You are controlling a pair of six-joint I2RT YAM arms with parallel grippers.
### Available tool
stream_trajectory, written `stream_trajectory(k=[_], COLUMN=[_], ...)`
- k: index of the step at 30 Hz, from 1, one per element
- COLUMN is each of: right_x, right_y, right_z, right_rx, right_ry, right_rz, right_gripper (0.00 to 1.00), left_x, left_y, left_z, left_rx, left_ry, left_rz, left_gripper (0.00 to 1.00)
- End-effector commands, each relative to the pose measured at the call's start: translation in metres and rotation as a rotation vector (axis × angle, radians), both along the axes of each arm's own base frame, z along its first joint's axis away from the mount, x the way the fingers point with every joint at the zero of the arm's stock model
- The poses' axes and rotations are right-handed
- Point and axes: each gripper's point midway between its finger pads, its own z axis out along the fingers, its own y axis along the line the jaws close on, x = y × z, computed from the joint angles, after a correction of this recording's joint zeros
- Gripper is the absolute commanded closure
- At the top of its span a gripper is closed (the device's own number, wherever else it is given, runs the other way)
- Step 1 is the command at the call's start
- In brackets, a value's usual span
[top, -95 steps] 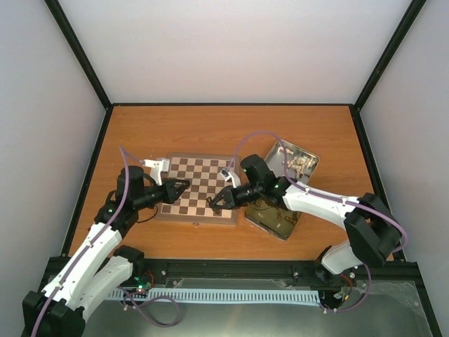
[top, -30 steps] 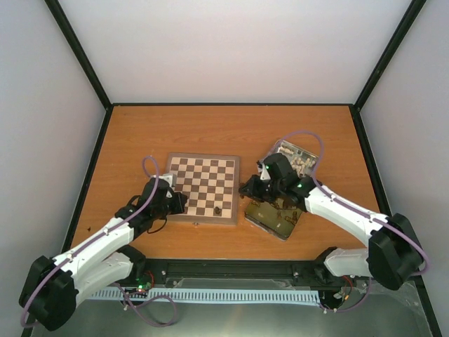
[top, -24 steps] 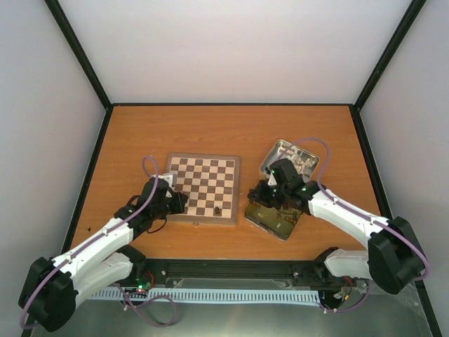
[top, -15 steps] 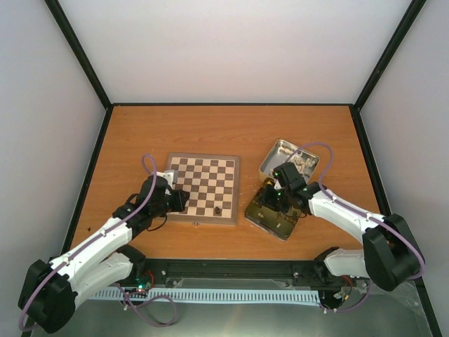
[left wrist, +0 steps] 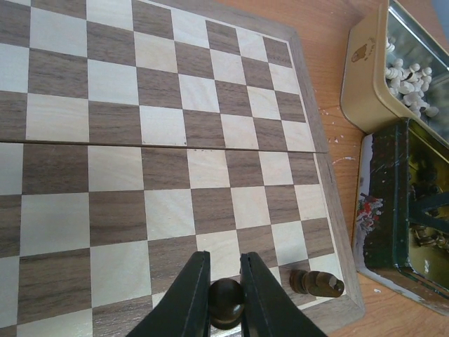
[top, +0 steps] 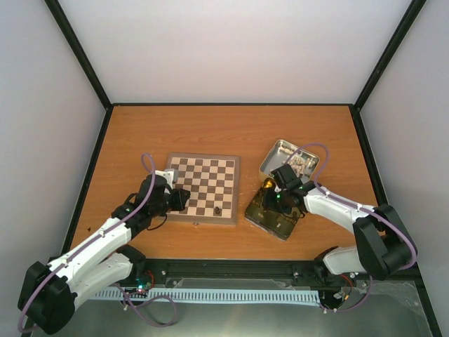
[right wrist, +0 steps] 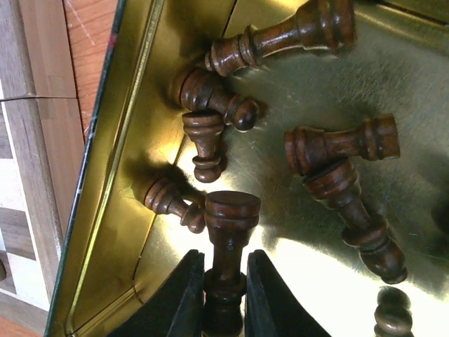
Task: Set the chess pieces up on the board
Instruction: Pick up the chess piece from the storage box.
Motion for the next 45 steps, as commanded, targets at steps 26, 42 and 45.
stream_trajectory(k=[26,42,45], right_x=[0.008,-0.009,-0.019], right_y=[-0.008,0.110,0.136], right_z=[0.024,0.080,0.074], right_rx=[-0.019,-0.055,-0.079], right_ry=[0.023,-0.305,-0.305], right_rz=[-0.029,0.480,0.554], right_gripper=[0.50,0.48,0.49], left_x=[-0.004,0.014,0.015], left_y=[-0.030,0.004,0.020], left_z=[0.050,0.075,0.080], left_rx=[-0.090,-0.067,-0.052], left_ry=[-0.125,-0.151,-0.162], left_rz=[-0.176,0.075,0.162], left_gripper=[0.97,0.97,0.97])
